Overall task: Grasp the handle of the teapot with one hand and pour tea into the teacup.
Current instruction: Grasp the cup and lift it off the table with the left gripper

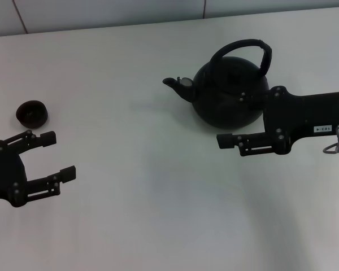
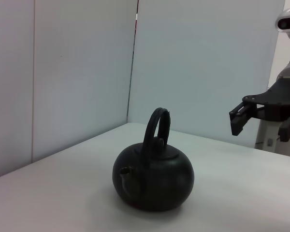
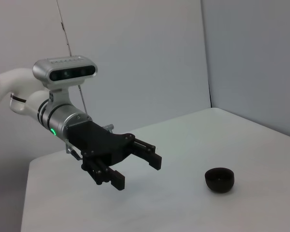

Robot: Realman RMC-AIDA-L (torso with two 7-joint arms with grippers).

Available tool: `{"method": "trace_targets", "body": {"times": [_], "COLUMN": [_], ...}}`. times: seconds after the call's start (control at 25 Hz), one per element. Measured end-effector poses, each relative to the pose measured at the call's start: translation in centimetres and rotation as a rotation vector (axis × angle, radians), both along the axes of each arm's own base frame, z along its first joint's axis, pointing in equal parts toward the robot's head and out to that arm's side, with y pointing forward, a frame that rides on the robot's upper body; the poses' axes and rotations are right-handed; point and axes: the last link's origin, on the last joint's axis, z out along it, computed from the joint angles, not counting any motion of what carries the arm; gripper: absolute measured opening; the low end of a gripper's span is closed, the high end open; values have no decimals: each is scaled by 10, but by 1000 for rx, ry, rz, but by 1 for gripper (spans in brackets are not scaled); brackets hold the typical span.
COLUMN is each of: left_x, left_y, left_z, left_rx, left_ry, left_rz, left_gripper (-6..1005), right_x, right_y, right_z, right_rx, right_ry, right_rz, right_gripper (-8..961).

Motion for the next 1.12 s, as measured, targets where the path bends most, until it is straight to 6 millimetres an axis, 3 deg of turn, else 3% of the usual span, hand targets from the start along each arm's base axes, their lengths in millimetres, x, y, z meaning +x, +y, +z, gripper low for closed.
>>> {"method": "trace_targets", "body": {"times": [0.76, 1.12], "left_x": [0, -20], "left_y": [1, 28], "left_z": [1, 4], "left_rx": [10, 276], "left_ry": [-3, -46], "left_rz": [3, 168], "left_gripper": [832, 831], "right_x": [-1, -3], "right_y": [2, 5], "right_z": [0, -3], "right_rx": [8, 4], "right_ry": [-4, 3], "right_rz": [0, 1], "right_gripper": [702, 702]}}
